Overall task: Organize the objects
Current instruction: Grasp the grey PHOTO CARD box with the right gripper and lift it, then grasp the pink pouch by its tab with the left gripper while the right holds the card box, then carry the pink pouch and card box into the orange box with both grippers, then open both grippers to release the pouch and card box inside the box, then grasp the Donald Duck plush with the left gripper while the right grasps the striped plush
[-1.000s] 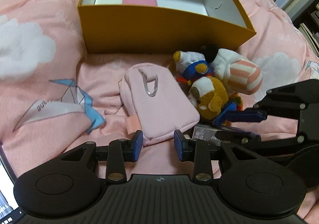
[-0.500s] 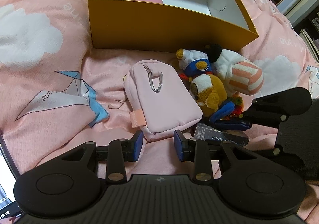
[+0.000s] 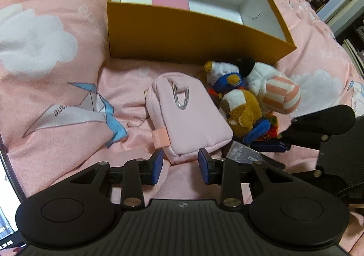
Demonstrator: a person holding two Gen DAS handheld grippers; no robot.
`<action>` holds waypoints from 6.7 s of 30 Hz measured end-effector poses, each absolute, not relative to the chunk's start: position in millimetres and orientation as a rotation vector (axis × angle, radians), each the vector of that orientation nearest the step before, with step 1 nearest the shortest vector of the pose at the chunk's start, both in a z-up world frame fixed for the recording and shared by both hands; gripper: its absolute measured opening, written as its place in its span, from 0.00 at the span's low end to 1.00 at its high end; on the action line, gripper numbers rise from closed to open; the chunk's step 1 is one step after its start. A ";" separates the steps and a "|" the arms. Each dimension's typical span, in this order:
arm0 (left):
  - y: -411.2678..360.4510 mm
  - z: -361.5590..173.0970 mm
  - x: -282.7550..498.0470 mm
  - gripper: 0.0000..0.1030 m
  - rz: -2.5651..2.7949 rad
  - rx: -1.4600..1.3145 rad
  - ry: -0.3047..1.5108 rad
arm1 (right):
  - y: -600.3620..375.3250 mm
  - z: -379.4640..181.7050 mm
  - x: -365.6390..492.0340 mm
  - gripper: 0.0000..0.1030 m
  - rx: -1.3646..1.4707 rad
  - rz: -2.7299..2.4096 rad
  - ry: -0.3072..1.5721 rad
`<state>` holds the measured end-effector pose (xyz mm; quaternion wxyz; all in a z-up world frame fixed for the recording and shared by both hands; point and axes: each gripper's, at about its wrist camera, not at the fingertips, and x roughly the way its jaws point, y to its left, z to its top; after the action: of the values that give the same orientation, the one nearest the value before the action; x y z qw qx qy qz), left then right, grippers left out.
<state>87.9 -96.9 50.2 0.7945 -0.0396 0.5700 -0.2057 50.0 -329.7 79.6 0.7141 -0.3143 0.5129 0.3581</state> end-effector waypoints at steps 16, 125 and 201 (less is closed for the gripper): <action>-68.1 54.9 110.6 0.51 -0.376 -0.302 1.192 | -366.6 165.1 54.5 0.23 -0.384 0.816 1.027; -136.6 62.7 322.9 0.23 -0.428 -0.249 1.068 | -342.6 63.0 299.8 0.58 -0.007 0.461 1.295; -140.4 84.1 105.0 0.28 -0.477 -0.087 1.010 | -404.1 141.6 80.8 0.42 -0.120 0.460 0.767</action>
<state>105.0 -140.4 84.0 0.8472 -0.0411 0.4790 -0.2261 80.8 -404.1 141.6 0.8999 -0.0579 0.3708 0.2221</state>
